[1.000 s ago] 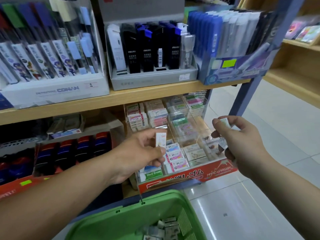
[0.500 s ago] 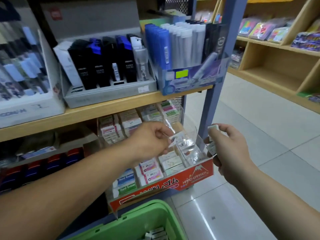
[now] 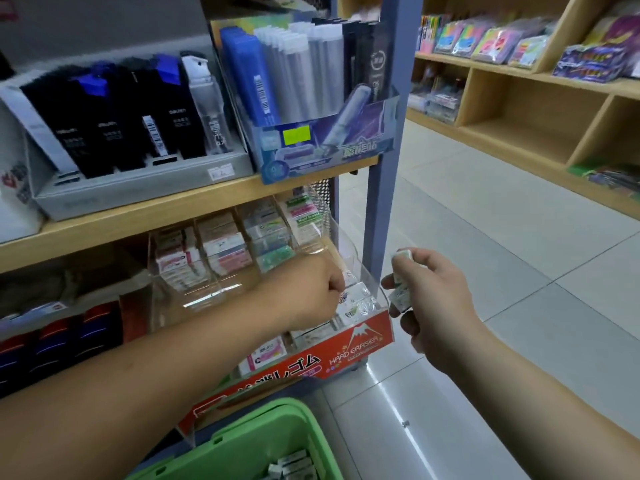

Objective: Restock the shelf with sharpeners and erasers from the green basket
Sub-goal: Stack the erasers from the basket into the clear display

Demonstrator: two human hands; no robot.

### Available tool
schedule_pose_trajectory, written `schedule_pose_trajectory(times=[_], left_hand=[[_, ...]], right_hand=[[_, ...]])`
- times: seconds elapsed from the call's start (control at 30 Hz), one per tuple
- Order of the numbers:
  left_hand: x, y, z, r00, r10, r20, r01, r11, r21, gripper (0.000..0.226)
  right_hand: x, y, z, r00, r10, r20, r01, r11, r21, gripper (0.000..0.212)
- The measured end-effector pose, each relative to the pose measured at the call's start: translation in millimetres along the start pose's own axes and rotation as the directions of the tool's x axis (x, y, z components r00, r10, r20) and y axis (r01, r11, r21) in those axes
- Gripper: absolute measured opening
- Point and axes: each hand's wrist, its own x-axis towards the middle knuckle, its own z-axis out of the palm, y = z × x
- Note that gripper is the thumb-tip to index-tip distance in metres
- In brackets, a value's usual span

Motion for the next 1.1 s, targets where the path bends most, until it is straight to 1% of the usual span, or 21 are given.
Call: schedule_pose_trajectory(times=[0.07,0.13,0.17,0.2,0.23,0.27,0.3,0.33,0.43,0.5,0.57,0.7,0.77,0.83,0.9,0.97,1.03,1.1], left_hand=[[-2,1,2,1.000,0.006,0.009,-0.007,0.999,0.049,0.018],[-6,1,1,0.997,0.030,-0.067,-0.029,1.000,0.010,0.020],[-8,1,0,0.991,0.045,-0.129,-0.053,0.997,-0.061,0.023],[-10,2,-2,0.984,0.042,-0.171,-0.075,0.979,-0.190,0.025],[-13,5,-5,0.983,0.026,-0.181,-0.089,0.932,-0.351,0.024],[-15,8,-8,0.990,0.013,-0.143,-0.083,0.863,-0.499,0.020],[-18,11,-10,0.996,0.019,-0.090,-0.069,0.802,-0.593,0.016],[-19,14,-11,0.998,0.042,-0.056,-0.068,0.779,-0.623,0.014],[-22,13,-12,0.996,0.065,-0.060,-0.089,0.745,-0.661,0.013],[-24,8,-15,0.999,0.043,-0.013,-0.040,0.709,-0.704,0.015],[-27,5,-19,0.999,0.042,0.023,-0.014,0.709,-0.705,0.013],[-32,2,-27,1.000,-0.023,0.002,0.017,0.691,-0.723,0.011],[-34,-1,-35,0.998,-0.054,0.022,0.053,0.683,-0.728,0.012],[-38,-9,-43,0.995,-0.084,0.060,0.099,0.625,-0.774,0.017],[-45,-21,-50,0.987,-0.130,0.096,0.153,0.549,-0.822,0.017],[-54,-35,-56,0.978,-0.166,0.130,0.196,0.493,-0.847,0.017],[-64,-50,-61,0.972,-0.189,0.138,0.215,0.491,-0.844,0.022],[-74,-65,-62,0.970,-0.212,0.114,0.215,0.546,-0.810,0.030]], right_hand=[[-4,-3,0,0.996,0.063,0.063,-0.066,0.997,0.050,0.019],[-10,-8,0,0.977,0.139,0.163,-0.162,0.977,0.138,0.026],[-13,-9,-1,0.965,0.160,0.206,-0.195,0.967,0.163,0.029],[-15,-10,-1,0.958,0.165,0.236,-0.208,0.963,0.173,0.031],[-17,-11,-2,0.954,0.159,0.256,-0.206,0.964,0.170,0.031],[-17,-10,-2,0.952,0.148,0.268,-0.195,0.968,0.159,0.030],[-18,-9,0,0.950,0.138,0.279,-0.184,0.972,0.146,0.028],[-17,-8,1,0.948,0.130,0.291,-0.175,0.976,0.132,0.027],[-18,-7,4,0.943,0.102,0.316,-0.135,0.987,0.086,0.026],[-17,-6,5,0.942,0.048,0.333,-0.064,0.997,0.038,0.028],[-16,-5,6,0.937,0.013,0.350,-0.005,1.000,-0.023,0.031],[-17,-3,13,0.904,0.013,0.427,0.033,0.994,-0.100,0.040],[-19,-3,16,0.903,0.018,0.429,0.038,0.992,-0.122,0.037],[-19,-3,18,0.912,0.031,0.410,0.025,0.991,-0.131,0.035],[-21,-3,19,0.911,0.046,0.410,0.024,0.986,-0.164,0.041],[-25,-3,24,0.900,0.037,0.435,0.058,0.977,-0.203,0.044],[-28,-2,32,0.882,0.020,0.470,0.099,0.969,-0.227,0.039],[-30,0,41,0.866,0.026,0.500,0.110,0.965,-0.240,0.032]])
